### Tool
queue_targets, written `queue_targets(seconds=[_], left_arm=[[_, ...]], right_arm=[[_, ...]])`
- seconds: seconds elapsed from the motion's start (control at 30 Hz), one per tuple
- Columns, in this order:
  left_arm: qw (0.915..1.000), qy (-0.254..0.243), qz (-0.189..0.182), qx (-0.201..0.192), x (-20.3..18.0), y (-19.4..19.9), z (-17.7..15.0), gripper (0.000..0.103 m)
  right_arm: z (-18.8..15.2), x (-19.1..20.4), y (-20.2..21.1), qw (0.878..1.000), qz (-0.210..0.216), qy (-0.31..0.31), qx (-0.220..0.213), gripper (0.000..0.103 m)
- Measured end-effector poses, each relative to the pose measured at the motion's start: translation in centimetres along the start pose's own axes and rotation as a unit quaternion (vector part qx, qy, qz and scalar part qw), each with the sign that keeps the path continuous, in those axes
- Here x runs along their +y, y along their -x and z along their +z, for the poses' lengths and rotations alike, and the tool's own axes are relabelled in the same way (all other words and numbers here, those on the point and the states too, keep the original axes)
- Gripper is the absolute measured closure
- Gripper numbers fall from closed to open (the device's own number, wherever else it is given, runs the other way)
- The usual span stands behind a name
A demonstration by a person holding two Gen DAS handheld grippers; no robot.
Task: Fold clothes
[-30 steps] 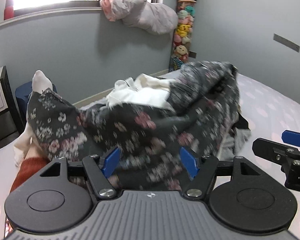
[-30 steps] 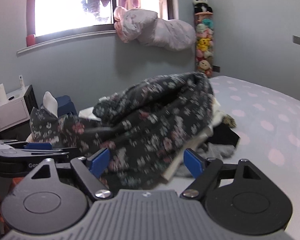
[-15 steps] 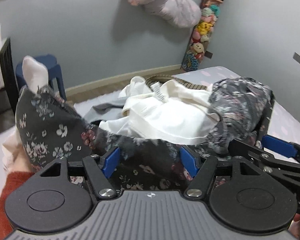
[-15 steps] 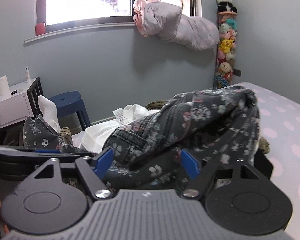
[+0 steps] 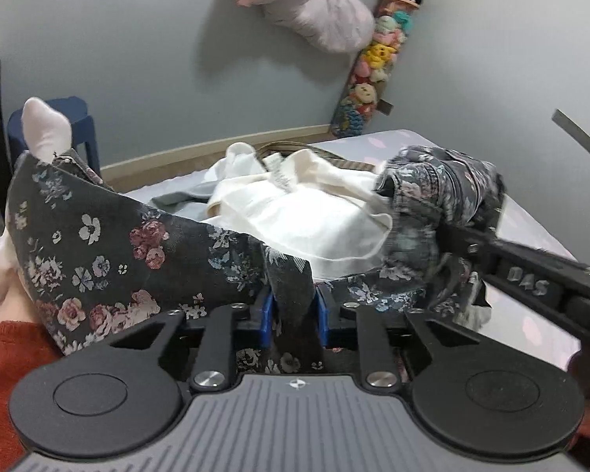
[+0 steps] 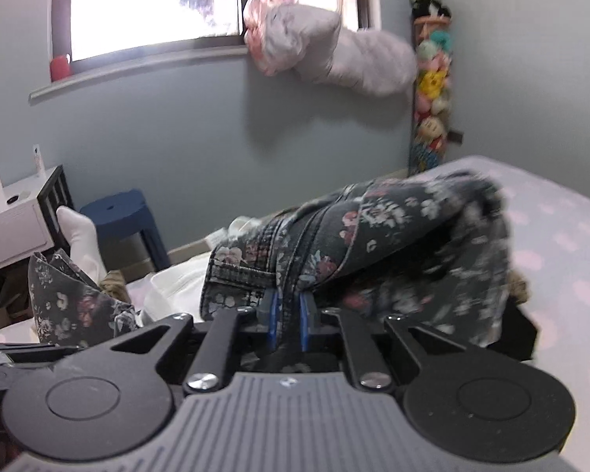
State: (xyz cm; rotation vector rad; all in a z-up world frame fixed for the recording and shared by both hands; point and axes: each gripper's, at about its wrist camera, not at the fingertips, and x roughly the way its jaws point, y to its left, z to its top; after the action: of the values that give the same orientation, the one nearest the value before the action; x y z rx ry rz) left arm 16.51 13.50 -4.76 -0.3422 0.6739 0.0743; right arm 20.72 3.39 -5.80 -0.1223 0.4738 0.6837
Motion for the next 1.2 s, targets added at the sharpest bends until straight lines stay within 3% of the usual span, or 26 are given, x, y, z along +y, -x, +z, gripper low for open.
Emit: queue_targets(seconds=[0.1, 0.17, 0.27, 0.5, 0.67, 0.73, 0.8, 0.93, 1.1, 1.2], left_arm=[[0.9999, -0.005, -0.007, -0.005, -0.8, 1.2, -0.4, 0.087], [0.9999, -0.011, -0.009, -0.009, -1.4, 2.2, -0.8, 0.091], [0.9995, -0.022, -0.019, -0.010, -2.5, 3.5, -1.3, 0.096], [0.9988, -0.032, -0.034, -0.015, -4.9, 5.6, -2.1, 0.096], [0.9995, -0.020, -0.016, -0.019, -4.4, 6.2, -2.0, 0.082], [0.9995, -0.015, -0.008, -0.026, -4.0, 6.3, -1.9, 0.060], [0.9994, -0.007, -0.002, -0.032, -3.5, 6.3, -1.8, 0.046], [0.9996, 0.008, 0.005, -0.028, -2.5, 5.1, -1.6, 0.045], [0.9991, 0.036, 0.004, -0.024, -1.2, 3.2, -1.8, 0.038], [0.9985, 0.053, 0.002, -0.015, -0.4, 1.8, -2.0, 0.037]], right_arm=[[-0.2, -1.2, 3.0, 0.999, -0.028, 0.008, -0.031, 0.093], [-0.1, -2.1, 5.4, 0.996, -0.064, 0.016, -0.061, 0.103], [-0.1, -4.2, 9.7, 0.987, -0.119, 0.026, -0.102, 0.103], [-0.9, -7.8, 14.9, 0.987, -0.145, -0.006, -0.064, 0.101], [-1.8, -6.3, 14.8, 0.993, -0.110, -0.006, -0.041, 0.097], [-1.9, -5.5, 14.0, 0.995, -0.093, -0.003, -0.035, 0.086], [-1.8, -4.6, 13.0, 0.997, -0.077, 0.002, -0.031, 0.067], [-1.7, -2.7, 10.7, 0.999, -0.048, 0.013, -0.021, 0.060], [-1.0, -1.0, 8.1, 0.999, -0.019, 0.017, -0.020, 0.033], [-0.6, -0.2, 6.3, 1.000, -0.005, 0.019, -0.015, 0.029]])
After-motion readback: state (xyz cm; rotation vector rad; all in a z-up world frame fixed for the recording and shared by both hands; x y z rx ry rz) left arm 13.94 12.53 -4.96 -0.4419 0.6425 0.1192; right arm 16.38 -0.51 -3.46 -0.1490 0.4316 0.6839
